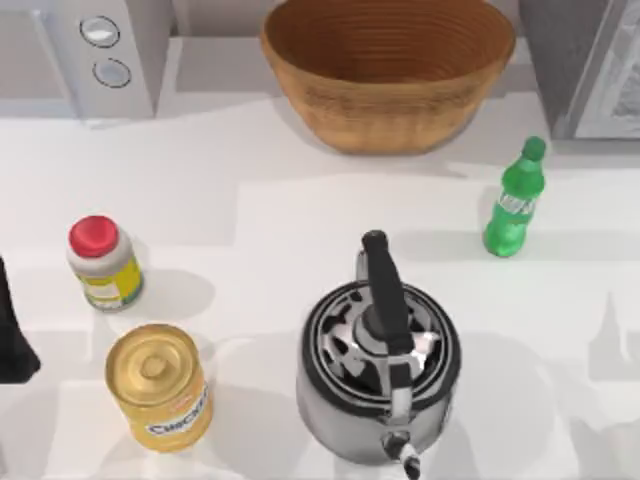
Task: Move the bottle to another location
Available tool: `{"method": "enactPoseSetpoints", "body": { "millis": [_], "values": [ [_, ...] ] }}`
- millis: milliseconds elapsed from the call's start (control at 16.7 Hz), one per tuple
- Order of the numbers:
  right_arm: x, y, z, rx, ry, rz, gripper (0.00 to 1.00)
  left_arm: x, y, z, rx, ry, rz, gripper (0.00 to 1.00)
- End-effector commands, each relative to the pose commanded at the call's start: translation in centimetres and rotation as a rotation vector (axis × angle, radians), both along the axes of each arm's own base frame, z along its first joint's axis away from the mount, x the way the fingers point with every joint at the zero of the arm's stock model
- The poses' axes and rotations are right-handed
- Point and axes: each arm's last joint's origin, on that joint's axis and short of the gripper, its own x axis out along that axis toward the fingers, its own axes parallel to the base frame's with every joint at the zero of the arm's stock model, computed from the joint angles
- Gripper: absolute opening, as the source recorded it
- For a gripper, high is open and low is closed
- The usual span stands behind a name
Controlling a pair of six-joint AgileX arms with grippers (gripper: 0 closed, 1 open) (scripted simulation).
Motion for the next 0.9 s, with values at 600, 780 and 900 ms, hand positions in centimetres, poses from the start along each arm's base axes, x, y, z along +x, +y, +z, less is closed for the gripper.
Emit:
{"method": "enactPoseSetpoints", "body": {
  "millis": [600, 780, 900],
  "values": [
    [2.5, 0.1, 2.9, -0.054, -0.022, 0.146, 1.0, 0.0, 0.0, 0.0, 0.0, 0.0, 0.0, 1.0],
    [5.4, 0.0, 3.2, -0.084, 0.021, 0.254, 1.0, 0.0, 0.0, 0.0, 0.0, 0.0, 0.0, 1.0],
    [7.7, -0.1, 2.4, -0.095, 0.07, 0.338, 1.0, 0.0, 0.0, 0.0, 0.0, 0.0, 0.0, 1.0]
  ]
}}
